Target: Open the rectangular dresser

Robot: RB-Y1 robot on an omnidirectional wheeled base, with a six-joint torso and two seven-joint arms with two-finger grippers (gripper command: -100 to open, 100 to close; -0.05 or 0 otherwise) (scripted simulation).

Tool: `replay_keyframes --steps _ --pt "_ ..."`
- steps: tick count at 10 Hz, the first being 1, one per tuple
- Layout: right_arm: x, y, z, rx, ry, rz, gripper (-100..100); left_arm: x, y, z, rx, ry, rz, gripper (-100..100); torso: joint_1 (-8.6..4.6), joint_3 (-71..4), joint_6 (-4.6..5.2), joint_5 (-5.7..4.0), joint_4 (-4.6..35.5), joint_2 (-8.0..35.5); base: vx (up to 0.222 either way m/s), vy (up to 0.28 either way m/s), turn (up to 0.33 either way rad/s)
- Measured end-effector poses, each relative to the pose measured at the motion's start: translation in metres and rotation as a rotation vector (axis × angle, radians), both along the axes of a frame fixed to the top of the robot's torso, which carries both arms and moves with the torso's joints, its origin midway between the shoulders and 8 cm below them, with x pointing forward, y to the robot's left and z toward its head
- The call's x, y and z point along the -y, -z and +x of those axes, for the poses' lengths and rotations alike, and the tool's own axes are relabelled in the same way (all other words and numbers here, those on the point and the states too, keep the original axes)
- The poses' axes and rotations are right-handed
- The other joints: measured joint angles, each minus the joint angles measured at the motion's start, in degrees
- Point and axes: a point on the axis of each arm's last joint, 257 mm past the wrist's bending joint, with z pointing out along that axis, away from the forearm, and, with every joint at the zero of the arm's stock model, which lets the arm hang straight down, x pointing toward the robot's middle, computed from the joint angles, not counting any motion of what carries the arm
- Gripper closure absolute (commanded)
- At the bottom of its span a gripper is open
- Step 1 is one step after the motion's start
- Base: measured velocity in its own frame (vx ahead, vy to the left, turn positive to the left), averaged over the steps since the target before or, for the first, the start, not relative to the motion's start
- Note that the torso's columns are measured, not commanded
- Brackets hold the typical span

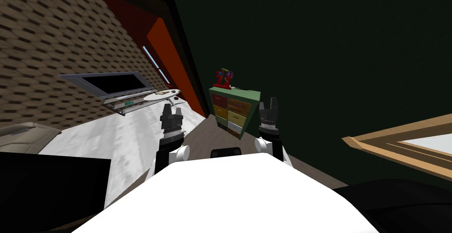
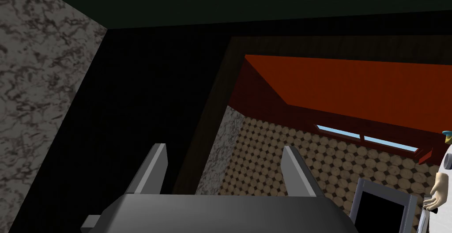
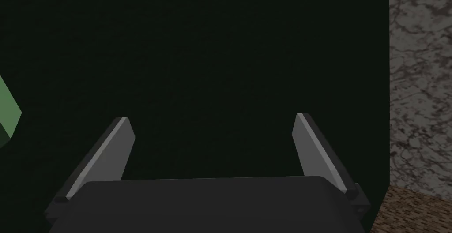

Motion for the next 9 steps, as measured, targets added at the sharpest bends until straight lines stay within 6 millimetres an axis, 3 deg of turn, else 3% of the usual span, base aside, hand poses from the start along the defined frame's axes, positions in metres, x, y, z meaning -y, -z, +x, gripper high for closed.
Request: replay_keyframes --steps 2,9 --pt "0.0 0.0 0.0 0.0 0.0 0.0 0 0.0 0.0 0.0 0.0 0.0 0.0 0 0.0 -12.0 0.0 0.0 6.0 5.97 0.0 0.0 0.0" --pt "0.0 -0.0002 -0.0001 0.0 0.0 0.0 0 0.0 -0.0002 -0.0001 0.0 0.0 0.0 0 0.0 -70.73 0.0 0.0 35.37 35.39 0.0 0.0 0.0"
